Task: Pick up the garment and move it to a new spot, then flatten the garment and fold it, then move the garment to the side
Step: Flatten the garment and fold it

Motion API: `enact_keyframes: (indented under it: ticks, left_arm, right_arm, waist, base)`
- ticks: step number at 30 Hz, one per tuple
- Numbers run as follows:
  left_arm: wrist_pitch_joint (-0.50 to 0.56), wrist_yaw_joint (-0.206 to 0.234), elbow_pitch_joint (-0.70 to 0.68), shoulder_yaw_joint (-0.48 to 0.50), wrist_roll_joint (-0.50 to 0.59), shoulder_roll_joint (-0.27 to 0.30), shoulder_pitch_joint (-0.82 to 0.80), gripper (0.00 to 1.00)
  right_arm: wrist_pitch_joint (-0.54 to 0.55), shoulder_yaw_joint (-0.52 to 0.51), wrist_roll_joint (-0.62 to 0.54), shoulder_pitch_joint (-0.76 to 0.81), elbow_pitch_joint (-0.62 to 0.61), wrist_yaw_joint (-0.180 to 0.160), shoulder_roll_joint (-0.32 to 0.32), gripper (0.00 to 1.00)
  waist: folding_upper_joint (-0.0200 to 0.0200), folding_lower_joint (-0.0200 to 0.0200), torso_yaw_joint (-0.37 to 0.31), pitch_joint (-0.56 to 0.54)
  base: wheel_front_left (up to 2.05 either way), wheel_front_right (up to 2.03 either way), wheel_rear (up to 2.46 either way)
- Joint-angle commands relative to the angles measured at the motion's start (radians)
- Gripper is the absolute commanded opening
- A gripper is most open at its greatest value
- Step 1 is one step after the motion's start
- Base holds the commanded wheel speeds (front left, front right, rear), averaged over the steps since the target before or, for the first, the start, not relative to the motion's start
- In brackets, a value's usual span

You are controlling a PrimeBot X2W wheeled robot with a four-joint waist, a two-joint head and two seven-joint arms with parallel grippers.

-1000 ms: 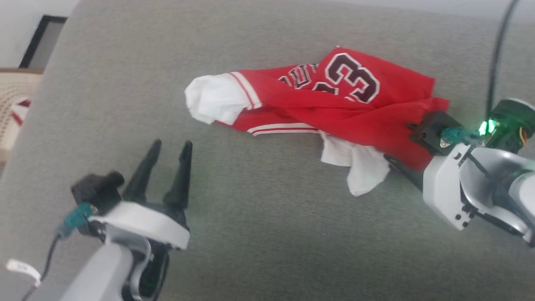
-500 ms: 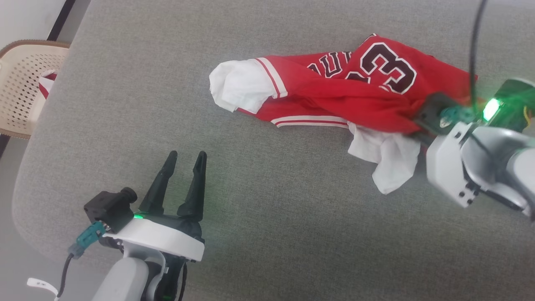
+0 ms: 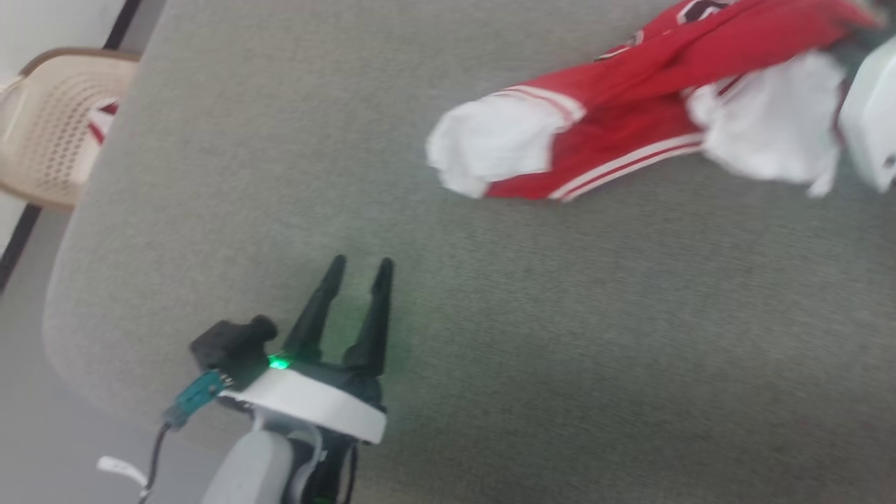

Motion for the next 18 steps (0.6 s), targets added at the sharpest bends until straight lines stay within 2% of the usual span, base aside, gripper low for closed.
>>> enact_keyframes:
  ticks: [1,9,10,12,13,14,15,16,17,18]
  left_arm:
    - [-0.003,-0.009,0.009,-0.008,0.002,-0.009,-0.02,1.0]
    - [-0.003,-0.027,0.065,-0.072,-0.025,-0.054,-0.067,1.0]
    - [-0.003,-0.026,0.071,-0.078,-0.03,-0.057,-0.07,1.0]
    - [-0.003,-0.027,0.079,-0.09,-0.033,-0.062,-0.077,1.0]
    - [-0.003,-0.027,0.08,-0.096,-0.037,-0.063,-0.082,1.0]
    - [-0.003,-0.028,0.081,-0.1,-0.038,-0.063,-0.086,1.0]
    - [-0.003,-0.028,0.083,-0.102,-0.037,-0.062,-0.089,1.0]
    - [-0.003,-0.028,0.083,-0.101,-0.036,-0.061,-0.09,1.0]
    - [-0.003,-0.028,0.083,-0.098,-0.038,-0.059,-0.09,1.0]
    - [-0.003,-0.028,0.083,-0.095,-0.038,-0.058,-0.09,1.0]
  right_arm:
    - [0.006,-0.02,-0.015,-0.034,0.044,0.0,0.018,0.0]
    - [-0.046,-0.029,-0.079,-0.171,0.362,0.0,0.1,0.0]
    - [-0.06,-0.025,-0.086,-0.186,0.395,0.0,0.109,0.04]
    - [-0.08,-0.006,-0.09,-0.203,0.461,0.0,0.132,0.0]
    - [-0.089,0.006,-0.095,-0.211,0.491,0.0,0.142,0.03]
    - [-0.097,0.021,-0.096,-0.217,0.515,0.0,0.152,0.16]
    - [-0.106,0.035,-0.087,-0.222,0.535,0.0,0.166,0.4]
    - [-0.12,0.047,-0.08,-0.231,0.549,0.0,0.177,0.49]
    - [-0.135,0.063,-0.076,-0.241,0.556,0.0,0.181,0.82]
    - [-0.15,0.079,-0.068,-0.244,0.558,0.0,0.183,1.0]
  waist:
    - [-0.0001,0.0,0.032,0.021]
    - [-0.0001,0.0,0.152,0.065]
    - [-0.0001,0.0,0.161,0.068]
    - [-0.0001,0.0,0.173,0.072]
    - [-0.0001,0.0,0.175,0.073]
    - [-0.0001,0.0,0.175,0.074]
    - [-0.0001,0.0,0.174,0.074]
    - [-0.0001,0.0,0.168,0.072]
    - [-0.0001,0.0,0.161,0.071]
    - [-0.0001,0.0,0.152,0.068]
  base:
    - [0.0,0.0,0.0]
    - [0.0,0.0,0.0]
    - [0.0,0.0,0.0]
    - [0.0,0.0,0.0]
    - [0.0,0.0,0.0]
    - [0.0,0.0,0.0]
    - [0.0,0.0,0.0]
    - [0.0,0.0,0.0]
    - [0.0,0.0,0.0]
    - [0.0,0.0,0.0]
